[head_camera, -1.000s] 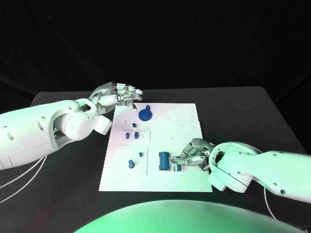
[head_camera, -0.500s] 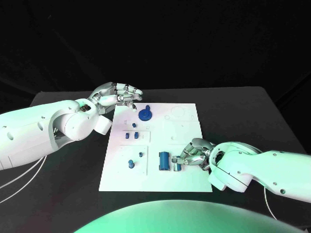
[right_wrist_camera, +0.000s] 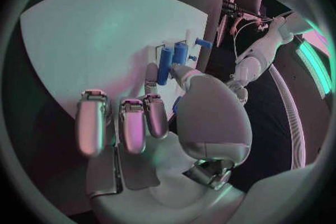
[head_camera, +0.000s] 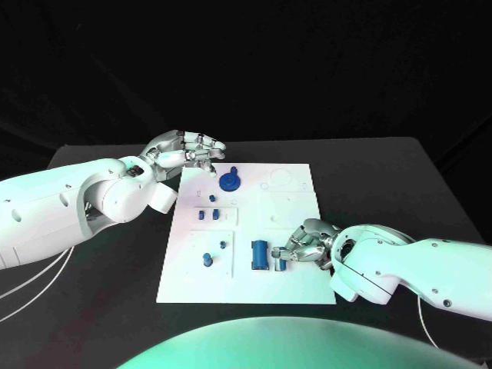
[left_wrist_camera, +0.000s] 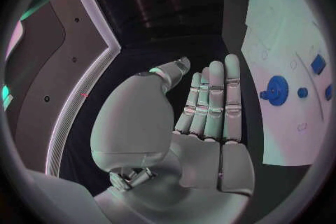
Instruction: Assemble the parts on the task board
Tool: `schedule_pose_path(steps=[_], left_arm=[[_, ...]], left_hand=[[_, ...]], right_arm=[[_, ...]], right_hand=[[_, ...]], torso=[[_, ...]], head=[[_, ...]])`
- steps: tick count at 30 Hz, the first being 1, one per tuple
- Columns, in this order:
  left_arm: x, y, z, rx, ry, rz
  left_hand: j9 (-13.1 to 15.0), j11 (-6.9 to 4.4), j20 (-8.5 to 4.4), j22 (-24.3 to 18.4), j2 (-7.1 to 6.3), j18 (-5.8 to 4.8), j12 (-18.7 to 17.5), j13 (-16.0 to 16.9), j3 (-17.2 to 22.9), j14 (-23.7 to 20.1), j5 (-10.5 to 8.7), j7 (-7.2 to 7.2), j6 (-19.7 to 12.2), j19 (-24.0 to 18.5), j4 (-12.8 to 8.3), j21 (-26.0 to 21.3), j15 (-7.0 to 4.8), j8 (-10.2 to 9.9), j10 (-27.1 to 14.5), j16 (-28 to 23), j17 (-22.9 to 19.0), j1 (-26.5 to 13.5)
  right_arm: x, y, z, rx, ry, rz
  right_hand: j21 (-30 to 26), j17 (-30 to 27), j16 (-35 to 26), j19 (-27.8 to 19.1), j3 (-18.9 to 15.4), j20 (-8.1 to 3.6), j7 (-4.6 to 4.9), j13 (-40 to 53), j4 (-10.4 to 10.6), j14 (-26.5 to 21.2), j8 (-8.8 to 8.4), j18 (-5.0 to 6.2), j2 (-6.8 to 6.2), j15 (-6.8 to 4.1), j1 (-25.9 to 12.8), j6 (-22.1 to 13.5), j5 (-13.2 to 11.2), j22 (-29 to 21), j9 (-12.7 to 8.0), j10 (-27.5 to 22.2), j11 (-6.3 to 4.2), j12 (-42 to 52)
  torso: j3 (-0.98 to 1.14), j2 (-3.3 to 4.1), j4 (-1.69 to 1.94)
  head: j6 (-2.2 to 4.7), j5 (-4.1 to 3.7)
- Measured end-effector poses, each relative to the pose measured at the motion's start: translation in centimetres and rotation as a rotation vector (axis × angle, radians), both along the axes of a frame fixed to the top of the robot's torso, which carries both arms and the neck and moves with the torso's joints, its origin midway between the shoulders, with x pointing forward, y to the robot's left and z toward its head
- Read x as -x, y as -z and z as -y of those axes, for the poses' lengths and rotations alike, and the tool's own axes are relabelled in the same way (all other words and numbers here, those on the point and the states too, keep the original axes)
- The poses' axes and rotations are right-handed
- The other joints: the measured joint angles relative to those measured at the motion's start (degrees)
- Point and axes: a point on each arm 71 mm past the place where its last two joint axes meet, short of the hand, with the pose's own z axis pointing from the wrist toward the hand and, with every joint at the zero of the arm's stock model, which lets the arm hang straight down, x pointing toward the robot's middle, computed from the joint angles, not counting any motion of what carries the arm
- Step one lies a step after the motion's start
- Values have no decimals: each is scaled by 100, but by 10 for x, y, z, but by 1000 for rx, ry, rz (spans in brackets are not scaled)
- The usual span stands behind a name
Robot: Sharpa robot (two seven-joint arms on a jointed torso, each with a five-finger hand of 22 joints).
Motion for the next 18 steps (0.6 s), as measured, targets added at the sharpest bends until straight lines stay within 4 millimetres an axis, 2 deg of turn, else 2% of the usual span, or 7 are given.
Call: schedule_pose_path(steps=[18], left_arm=[[0, 0, 0, 0, 0, -1]], left_hand=[[0, 0, 0, 1, 0, 0, -1, 0, 0, 0, 0, 0, 0, 0, 0, 0, 0, 0, 0, 0, 0, 0]], right_arm=[[0, 0, 0, 5, -10, 3]], right_hand=[[-23, 4, 0, 0, -141, 0, 0, -1, 1, 0, 0, 0, -22, 0, -22, 0, 0, -1, -11, 0, 0, -12]], torso=[[-2, -1, 2]], head=[[0, 16]])
